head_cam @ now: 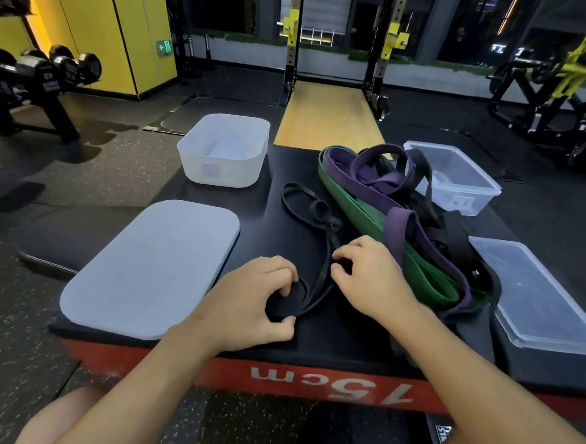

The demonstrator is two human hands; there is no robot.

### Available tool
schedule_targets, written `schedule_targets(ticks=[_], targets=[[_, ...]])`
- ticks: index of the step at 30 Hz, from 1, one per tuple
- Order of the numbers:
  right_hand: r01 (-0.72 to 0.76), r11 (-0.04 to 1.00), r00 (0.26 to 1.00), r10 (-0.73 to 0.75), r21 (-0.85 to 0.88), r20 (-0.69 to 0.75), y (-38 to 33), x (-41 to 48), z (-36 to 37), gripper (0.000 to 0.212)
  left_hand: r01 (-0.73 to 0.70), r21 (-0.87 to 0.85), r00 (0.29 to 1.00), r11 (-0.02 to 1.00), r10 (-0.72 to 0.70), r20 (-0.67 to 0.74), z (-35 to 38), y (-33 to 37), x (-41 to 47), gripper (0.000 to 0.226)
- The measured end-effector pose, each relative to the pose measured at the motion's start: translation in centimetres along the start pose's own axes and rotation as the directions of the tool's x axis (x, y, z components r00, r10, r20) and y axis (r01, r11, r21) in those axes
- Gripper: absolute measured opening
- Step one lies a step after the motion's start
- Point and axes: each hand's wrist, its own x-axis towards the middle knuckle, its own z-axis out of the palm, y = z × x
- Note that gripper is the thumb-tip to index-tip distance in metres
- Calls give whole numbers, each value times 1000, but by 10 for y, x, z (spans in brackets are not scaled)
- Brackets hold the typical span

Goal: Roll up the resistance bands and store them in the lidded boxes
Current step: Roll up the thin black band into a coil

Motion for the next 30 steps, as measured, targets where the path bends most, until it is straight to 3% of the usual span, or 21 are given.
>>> schedule_targets(ticks=[9, 14, 19, 21, 26, 28, 30], targets=[[-170, 978, 982, 178, -118, 58, -10, 18, -1, 41, -15, -36, 1000, 999, 14, -21, 1, -3, 0, 39], [-146, 989, 985, 145, 4, 91, -12, 23, -3, 19, -19, -48, 1000, 999, 18, -20, 1, -4, 0, 40], [-221, 936, 970, 239, -275, 33, -18, 19, -5, 18, -6, -50, 1000, 999, 5, -13, 1, -4, -1, 39], [-254, 927, 958, 280, -276, 59, -21, 23, -7, 24, -4, -49, 1000, 999, 4, -13, 1, -4, -1, 39], [-362, 932, 919, 362, -26, 159, -24, 46, -9, 46, 5, -52, 1000, 999, -6, -16, 1, -3, -1, 39], [-368, 929, 914, 371, -48, 165, -28, 48, -7, 65, 3, -52, 1000, 999, -4, -20, 1, -3, 0, 39], [-355, 929, 920, 367, -106, 140, -27, 48, -4, 59, 0, -50, 1000, 999, -1, -20, 1, -3, 0, 39]])
